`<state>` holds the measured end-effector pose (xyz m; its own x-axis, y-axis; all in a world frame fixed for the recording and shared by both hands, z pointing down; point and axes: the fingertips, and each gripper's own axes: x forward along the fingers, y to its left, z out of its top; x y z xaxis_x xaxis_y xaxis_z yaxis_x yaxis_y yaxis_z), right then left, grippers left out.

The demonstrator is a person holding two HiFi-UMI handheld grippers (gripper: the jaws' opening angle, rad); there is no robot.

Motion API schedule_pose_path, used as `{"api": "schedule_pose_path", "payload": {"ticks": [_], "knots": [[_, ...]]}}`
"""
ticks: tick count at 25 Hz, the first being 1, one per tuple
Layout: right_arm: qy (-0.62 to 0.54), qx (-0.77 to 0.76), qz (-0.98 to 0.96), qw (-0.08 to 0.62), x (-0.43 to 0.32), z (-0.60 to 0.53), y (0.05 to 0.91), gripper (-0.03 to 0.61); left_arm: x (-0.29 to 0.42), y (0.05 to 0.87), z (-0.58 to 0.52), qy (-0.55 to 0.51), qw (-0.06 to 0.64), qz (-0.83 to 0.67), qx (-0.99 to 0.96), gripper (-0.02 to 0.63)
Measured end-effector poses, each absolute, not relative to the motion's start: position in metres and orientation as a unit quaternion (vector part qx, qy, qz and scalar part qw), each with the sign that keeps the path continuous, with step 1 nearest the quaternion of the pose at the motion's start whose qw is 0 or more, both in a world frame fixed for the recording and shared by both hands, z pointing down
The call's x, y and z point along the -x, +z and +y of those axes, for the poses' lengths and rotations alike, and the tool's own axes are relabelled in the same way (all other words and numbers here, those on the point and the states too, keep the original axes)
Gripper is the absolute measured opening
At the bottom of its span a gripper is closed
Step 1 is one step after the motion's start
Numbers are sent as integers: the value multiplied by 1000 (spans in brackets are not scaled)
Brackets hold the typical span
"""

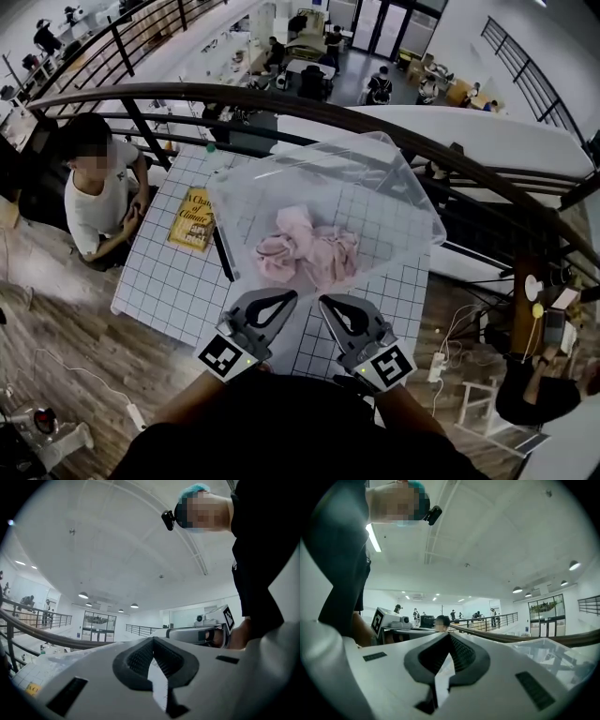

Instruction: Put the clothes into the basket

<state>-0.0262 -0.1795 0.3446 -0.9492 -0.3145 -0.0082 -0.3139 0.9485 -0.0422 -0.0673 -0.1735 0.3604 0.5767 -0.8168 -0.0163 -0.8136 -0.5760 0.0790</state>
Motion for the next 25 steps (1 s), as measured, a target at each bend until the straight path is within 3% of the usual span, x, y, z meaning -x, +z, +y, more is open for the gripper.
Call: {"api": "schedule_pose_path", "payload": {"ticks": [25], "knots": [[-13, 151, 988, -13, 33, -177, 365, 17, 57, 368, -173, -16, 32, -452, -891, 3]]}}
